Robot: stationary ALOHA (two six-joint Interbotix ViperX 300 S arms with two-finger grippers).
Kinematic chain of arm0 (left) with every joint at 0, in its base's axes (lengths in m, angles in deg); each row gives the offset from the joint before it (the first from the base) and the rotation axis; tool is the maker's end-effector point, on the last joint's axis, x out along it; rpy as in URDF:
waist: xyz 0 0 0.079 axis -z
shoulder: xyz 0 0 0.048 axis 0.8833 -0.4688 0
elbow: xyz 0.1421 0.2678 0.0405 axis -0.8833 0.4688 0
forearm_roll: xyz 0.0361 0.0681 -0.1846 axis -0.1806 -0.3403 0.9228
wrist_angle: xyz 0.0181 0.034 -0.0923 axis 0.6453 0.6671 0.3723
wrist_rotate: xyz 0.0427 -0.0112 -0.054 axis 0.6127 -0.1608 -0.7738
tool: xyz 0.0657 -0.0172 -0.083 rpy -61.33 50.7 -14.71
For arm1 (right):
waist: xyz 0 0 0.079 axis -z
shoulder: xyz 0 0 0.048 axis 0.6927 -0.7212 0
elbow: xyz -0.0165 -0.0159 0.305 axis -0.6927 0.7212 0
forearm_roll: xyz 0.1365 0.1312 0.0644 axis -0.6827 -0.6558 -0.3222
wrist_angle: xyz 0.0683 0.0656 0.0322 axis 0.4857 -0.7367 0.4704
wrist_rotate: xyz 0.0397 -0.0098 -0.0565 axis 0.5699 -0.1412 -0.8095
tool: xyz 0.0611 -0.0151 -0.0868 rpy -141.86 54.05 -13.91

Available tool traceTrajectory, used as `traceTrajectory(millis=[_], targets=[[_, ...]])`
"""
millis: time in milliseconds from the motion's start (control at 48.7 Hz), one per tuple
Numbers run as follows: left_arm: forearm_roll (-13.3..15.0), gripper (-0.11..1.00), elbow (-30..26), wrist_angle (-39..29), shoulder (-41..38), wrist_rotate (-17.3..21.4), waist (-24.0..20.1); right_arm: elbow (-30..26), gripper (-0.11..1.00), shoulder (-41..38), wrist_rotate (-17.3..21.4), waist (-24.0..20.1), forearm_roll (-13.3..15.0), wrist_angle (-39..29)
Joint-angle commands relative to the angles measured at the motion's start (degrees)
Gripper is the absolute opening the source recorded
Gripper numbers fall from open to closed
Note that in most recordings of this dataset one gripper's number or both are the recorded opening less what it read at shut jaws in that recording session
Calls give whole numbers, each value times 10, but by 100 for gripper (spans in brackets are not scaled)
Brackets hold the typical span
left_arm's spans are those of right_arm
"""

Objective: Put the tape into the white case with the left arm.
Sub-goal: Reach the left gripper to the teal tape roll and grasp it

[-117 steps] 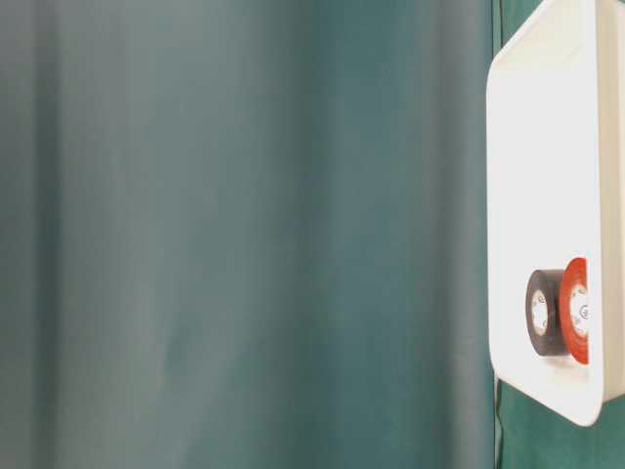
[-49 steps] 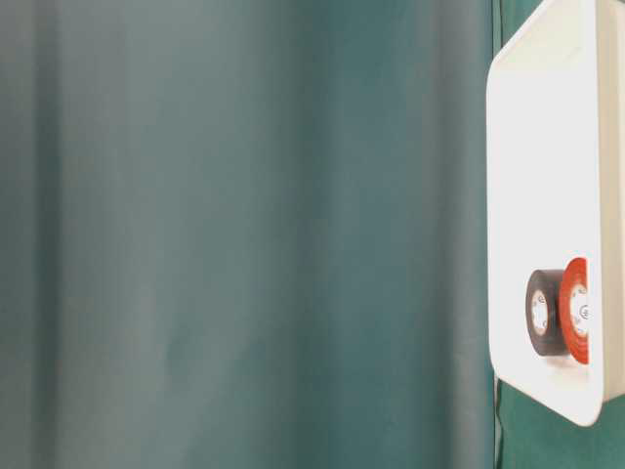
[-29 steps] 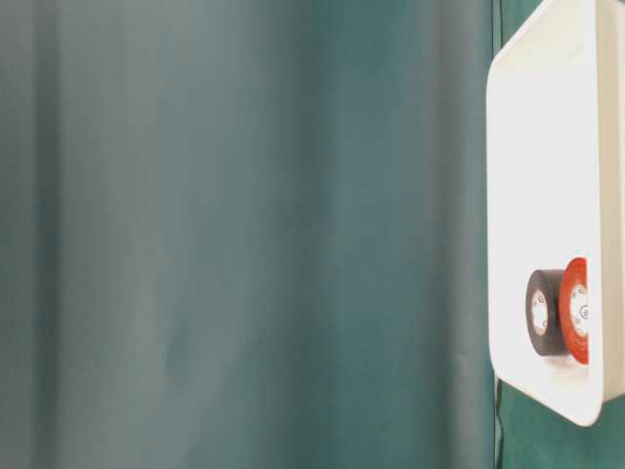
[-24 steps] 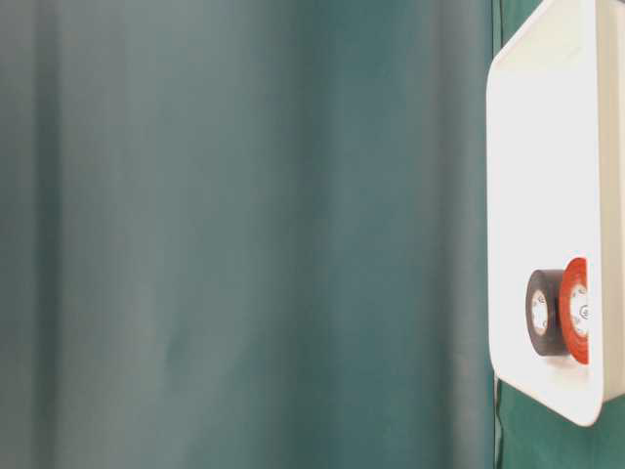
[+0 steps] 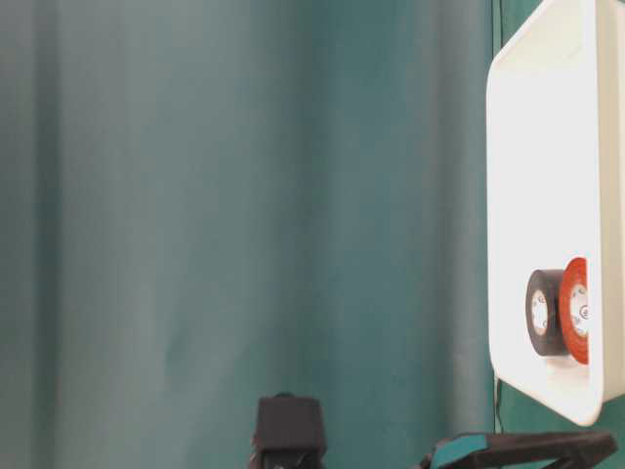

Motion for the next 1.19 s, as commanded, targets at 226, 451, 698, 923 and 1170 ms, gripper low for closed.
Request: traceTrajectory(millis=[226, 451, 698, 923, 1170], targets=[[0, 95, -18, 4, -11, 3, 2, -5, -9, -4, 0, 1, 0, 6], [-2, 95, -20, 32, -39, 6, 1, -6, -9, -4, 1, 1, 1, 6], [-2, 95, -25, 37, -65, 19, -14, -5, -9, -4, 1, 1, 1, 6], [-3, 86, -29, 37, -73, 35, -15, -4, -9, -4, 1, 1, 1, 7], [-3, 26, -32, 37, -69, 36, -15, -4, -9, -4, 1, 1, 1, 7]])
